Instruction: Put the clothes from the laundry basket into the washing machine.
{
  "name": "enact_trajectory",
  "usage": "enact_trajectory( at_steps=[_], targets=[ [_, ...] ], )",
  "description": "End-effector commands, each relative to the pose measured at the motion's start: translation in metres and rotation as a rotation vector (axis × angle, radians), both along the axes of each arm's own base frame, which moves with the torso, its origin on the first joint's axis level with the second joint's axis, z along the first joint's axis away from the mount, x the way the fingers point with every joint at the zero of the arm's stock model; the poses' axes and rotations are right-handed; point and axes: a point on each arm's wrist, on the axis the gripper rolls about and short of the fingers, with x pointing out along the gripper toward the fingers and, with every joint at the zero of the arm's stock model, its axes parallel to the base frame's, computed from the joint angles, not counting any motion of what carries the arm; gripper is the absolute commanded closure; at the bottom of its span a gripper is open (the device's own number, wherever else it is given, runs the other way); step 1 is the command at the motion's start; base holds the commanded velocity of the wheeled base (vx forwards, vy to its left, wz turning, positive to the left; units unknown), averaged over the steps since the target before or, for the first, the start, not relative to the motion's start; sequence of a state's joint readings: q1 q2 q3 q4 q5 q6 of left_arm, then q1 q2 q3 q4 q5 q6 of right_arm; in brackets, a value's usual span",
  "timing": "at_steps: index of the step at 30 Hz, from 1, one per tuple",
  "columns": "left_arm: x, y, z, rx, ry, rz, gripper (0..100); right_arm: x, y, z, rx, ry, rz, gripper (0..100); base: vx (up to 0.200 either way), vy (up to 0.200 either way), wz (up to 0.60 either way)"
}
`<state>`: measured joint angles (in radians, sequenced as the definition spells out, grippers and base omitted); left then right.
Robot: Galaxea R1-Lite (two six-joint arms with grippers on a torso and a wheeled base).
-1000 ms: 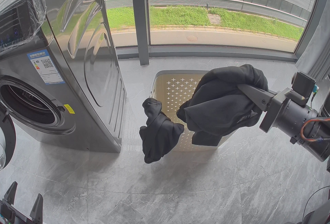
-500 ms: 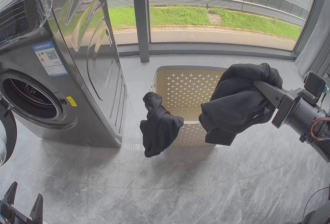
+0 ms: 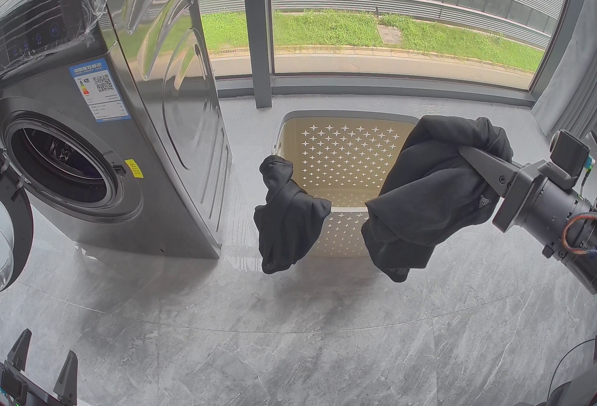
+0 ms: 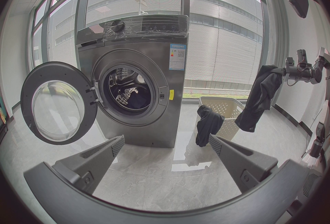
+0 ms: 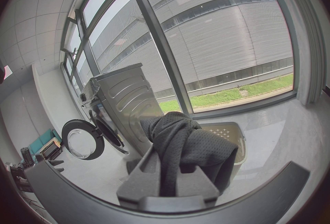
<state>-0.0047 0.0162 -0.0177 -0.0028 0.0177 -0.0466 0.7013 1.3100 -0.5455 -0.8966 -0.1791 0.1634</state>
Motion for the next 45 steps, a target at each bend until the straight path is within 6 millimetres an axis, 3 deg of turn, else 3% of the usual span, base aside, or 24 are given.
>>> enact_trajectory(
  at_steps=[1,36,45],
  targets=[
    [0.0001,0.0,-0.0048,-0.001,0.001,0.001,0,0.0016,0.0017,-0.0005,-0.001,0.002,0.003,100,0.0,0.2,0.0],
    [0.0001,0.0,-0.0049,-0.001,0.003,0.002,0,-0.0018,0.0075,-0.0067,-0.002,0.023,0.073,100,0.0,0.2,0.0],
    [0.0001,0.0,-0.0049,-0.001,0.003,0.004,0,-0.0008,0.0103,-0.0101,-0.001,0.042,0.089,100,-0.067,0.0,0.0]
  ],
)
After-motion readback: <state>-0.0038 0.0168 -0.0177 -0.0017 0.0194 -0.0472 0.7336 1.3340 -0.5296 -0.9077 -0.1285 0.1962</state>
